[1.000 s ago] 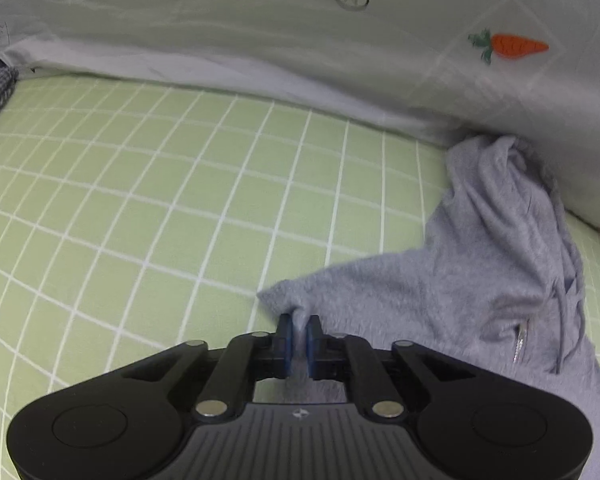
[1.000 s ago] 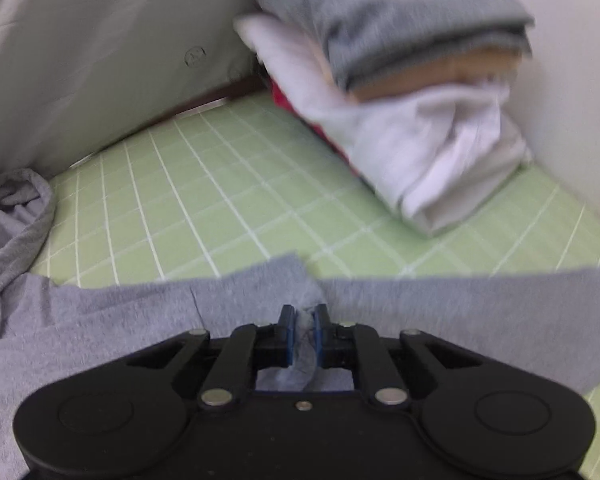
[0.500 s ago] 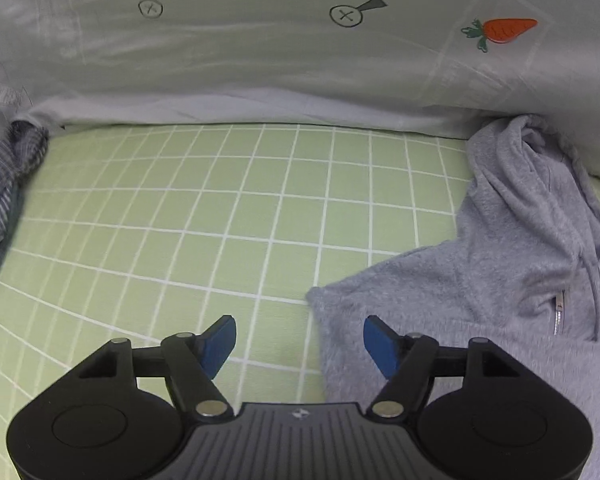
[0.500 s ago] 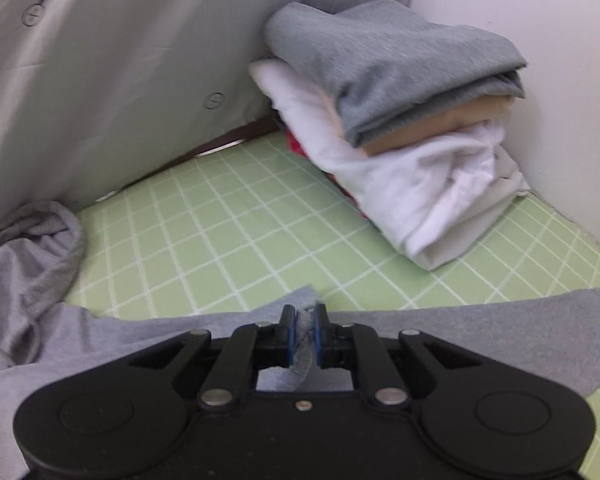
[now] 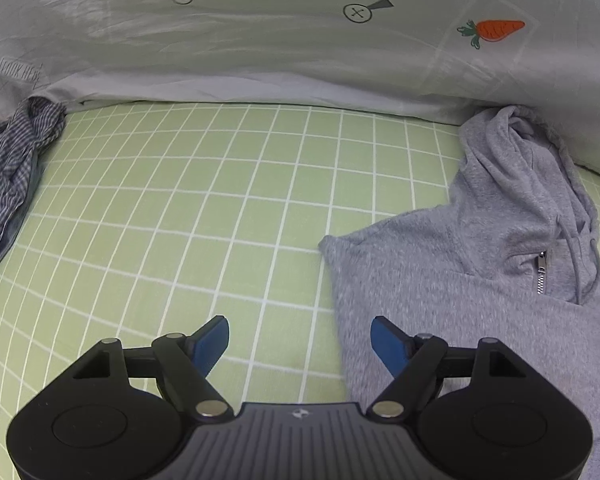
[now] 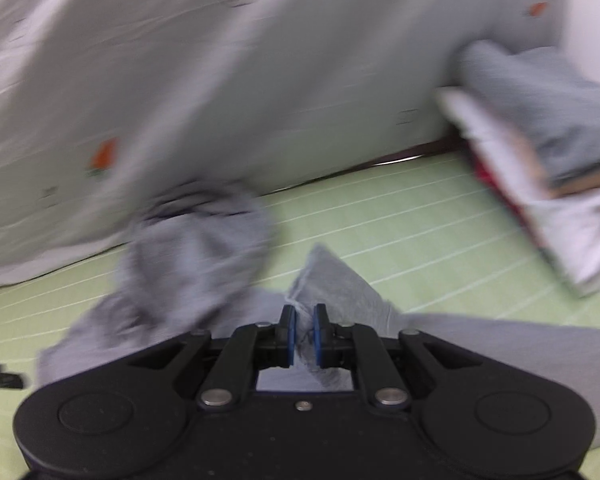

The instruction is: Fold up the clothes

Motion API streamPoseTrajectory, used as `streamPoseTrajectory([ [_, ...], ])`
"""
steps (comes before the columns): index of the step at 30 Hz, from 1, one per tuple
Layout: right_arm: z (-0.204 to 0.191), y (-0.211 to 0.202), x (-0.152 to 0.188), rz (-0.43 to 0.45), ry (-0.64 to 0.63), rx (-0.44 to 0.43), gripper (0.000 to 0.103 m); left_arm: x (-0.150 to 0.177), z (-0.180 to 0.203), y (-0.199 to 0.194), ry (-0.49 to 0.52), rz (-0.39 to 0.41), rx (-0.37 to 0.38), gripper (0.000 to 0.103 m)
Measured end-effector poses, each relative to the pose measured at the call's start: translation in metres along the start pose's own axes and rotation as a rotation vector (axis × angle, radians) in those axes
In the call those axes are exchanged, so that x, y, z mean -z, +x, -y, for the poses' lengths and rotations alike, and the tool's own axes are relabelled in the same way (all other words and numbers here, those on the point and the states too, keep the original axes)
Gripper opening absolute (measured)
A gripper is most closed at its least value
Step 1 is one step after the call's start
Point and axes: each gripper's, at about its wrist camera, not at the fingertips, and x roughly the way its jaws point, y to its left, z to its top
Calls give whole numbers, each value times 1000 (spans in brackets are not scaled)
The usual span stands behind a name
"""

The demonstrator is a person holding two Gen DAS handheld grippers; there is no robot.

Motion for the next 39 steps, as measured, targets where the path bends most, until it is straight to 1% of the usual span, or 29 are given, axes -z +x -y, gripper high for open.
streamPoseTrajectory([
  [2, -24, 2, 8, -38, -36, -83, 10, 3, -2, -3, -4, 0, 4, 79],
  [3, -37, 6, 14, -80, -71, -135, 10, 5, -3, -4, -6, -3, 7, 79],
  [4, -49, 8, 21, -104, -107, -157, 10, 6, -4, -5, -8, -6, 9, 79],
  [5, -59, 8, 27, -114, -136, -155, 16, 7, -5, -7, -8, -7, 10, 79],
  [6, -66, 8, 32, -131, -154, -158, 23, 8, -5, -10, -6, -6, 10, 79],
  [8, -70, 9, 38, -166, -149, -178, 81, 9, -6, -15, -1, -2, 8, 80],
  [9, -69, 6, 40, -167, -142, -178, 88, 10, -6, -19, 1, 2, 5, 80],
  [11, -65, -1, 42, -151, -126, -167, 92, 11, -4, -27, 7, 11, 1, 80],
  [12, -62, -5, 42, -141, -123, -158, 95, 11, -3, -32, 12, 18, 0, 81],
  [13, -57, -10, 42, -128, -119, -142, 103, 12, -1, -38, 17, 25, -1, 83],
  [14, -52, -15, 42, -111, -114, -123, 103, 13, 1, -43, 23, 34, 0, 85],
  [18, -22, -36, 42, -67, -63, -70, 103, 19, 16, -66, 66, 66, 4, 86],
  [22, 11, -51, 45, -53, -14, -17, 103, 27, 35, -78, 92, 83, 11, 87],
  [25, 38, -52, 48, -62, 5, 25, 103, 32, 52, -80, 98, 79, 11, 87],
  [29, 73, -46, 48, -82, 35, 62, 103, 36, 78, -74, 115, 64, 1, 87],
  [33, 99, -31, 45, -105, 24, 76, 103, 36, 104, -60, 138, 26, -3, 87],
  [36, 113, -13, 43, -143, 2, 101, 103, 38, 126, -44, 188, -12, -9, 87],
  [39, 120, -2, 41, -155, -25, 145, 103, 40, 151, -28, 248, -40, 5, 88],
])
